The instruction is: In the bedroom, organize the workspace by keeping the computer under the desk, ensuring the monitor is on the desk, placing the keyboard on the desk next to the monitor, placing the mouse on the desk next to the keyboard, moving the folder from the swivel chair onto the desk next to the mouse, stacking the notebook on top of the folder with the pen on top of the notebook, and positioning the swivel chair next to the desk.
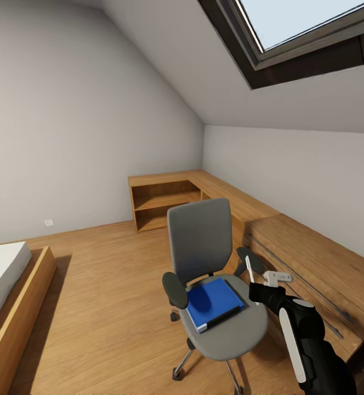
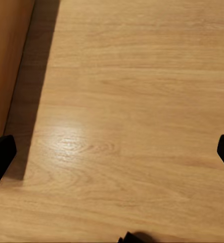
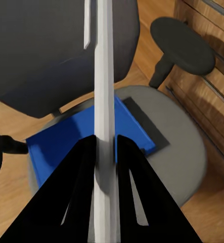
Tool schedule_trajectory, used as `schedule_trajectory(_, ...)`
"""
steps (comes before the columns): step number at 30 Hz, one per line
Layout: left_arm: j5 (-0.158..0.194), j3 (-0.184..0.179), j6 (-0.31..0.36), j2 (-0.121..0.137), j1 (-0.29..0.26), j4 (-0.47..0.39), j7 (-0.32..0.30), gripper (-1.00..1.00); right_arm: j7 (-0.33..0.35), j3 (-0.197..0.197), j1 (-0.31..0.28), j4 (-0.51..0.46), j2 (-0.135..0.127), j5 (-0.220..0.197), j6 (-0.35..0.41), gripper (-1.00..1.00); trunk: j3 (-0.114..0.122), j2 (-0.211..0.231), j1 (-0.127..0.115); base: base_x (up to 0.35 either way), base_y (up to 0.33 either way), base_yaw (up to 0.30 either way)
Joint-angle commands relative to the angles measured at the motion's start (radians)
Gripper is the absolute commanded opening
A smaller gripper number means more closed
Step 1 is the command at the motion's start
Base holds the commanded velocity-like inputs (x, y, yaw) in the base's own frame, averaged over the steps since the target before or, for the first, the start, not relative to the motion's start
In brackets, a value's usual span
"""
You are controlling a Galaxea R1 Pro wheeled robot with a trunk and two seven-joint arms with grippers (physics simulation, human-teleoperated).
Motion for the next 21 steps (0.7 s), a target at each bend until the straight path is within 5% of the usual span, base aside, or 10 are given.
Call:
schedule_trajectory(1, 0.010, -0.008, -0.004, 0.000, -0.001, 0.000, 0.005, 1.00, 0.006, -0.003, -0.001, -0.001, 0.001, 0.000, 0.004, -1.00, 0.002, 0.007, -0.004, -0.021, 0.037, -0.001)
schedule_trajectory(10, 0.005, -0.010, 0.007, -0.004, -0.001, 0.019, 0.003, 1.00, 0.004, -0.020, -0.001, -0.001, -0.003, 0.001, -0.037, -1.00, 0.030, 0.070, -0.038, -0.005, 0.008, -0.027)
schedule_trajectory(21, 0.005, -0.011, 0.005, -0.005, -0.001, 0.023, 0.003, 1.00, 0.006, -0.079, -0.001, -0.001, -0.003, 0.001, -0.040, -1.00, 0.065, 0.147, -0.081, 0.000, 0.000, -0.230)
